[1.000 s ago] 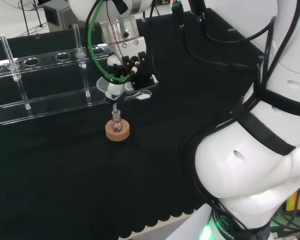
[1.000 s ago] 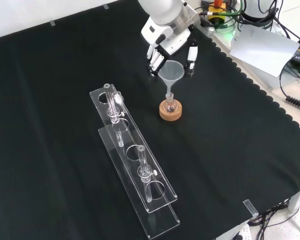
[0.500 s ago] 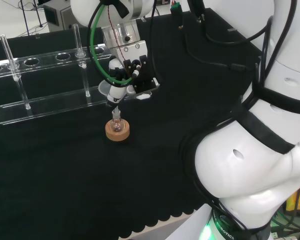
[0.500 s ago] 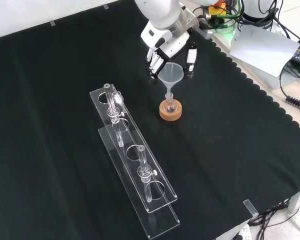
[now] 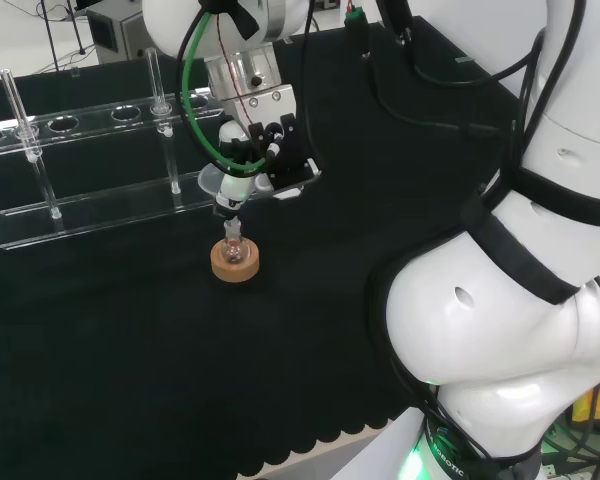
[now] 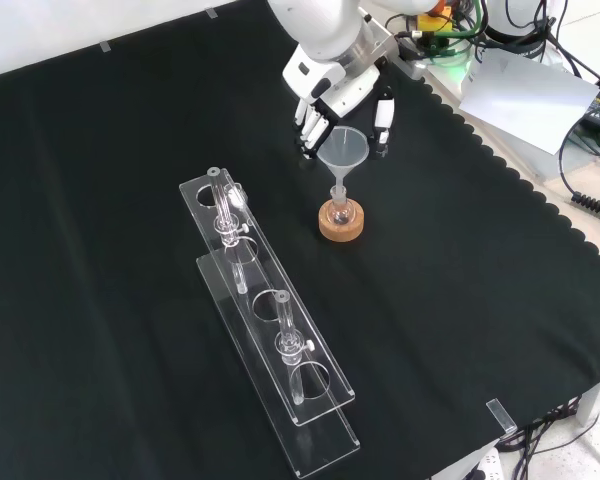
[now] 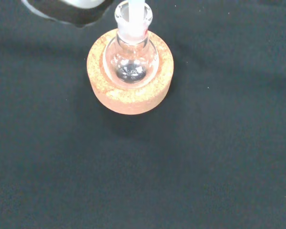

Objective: Place the funnel on the round-bottom flask.

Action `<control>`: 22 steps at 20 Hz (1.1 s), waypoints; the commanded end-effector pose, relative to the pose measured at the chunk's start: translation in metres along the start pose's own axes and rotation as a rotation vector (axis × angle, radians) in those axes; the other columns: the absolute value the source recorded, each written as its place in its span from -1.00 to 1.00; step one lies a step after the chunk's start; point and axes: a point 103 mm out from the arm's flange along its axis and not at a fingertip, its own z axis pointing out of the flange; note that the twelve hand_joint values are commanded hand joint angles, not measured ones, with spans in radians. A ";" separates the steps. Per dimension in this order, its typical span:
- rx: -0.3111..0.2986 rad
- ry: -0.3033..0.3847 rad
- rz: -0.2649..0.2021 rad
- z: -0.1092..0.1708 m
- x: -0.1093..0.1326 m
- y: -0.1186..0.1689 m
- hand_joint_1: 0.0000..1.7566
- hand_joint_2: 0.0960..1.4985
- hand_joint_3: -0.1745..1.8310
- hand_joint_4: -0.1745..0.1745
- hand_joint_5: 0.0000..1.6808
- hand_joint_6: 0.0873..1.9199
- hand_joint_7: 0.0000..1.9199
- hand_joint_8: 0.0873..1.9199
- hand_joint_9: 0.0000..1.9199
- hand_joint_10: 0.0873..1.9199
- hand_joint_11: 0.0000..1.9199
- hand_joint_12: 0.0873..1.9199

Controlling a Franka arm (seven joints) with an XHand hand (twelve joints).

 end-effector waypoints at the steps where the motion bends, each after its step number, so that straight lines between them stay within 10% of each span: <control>1: 0.030 0.012 -0.003 0.007 -0.006 0.006 0.03 0.46 -1.00 -0.26 -0.18 -0.18 -0.34 -0.30 0.04 -0.44 -0.36 0.24; 22: 0.042 0.012 -0.017 0.015 -0.006 0.019 0.03 0.47 -1.00 -0.27 -0.19 -0.18 -0.35 -0.29 0.04 -0.44 -0.36 0.24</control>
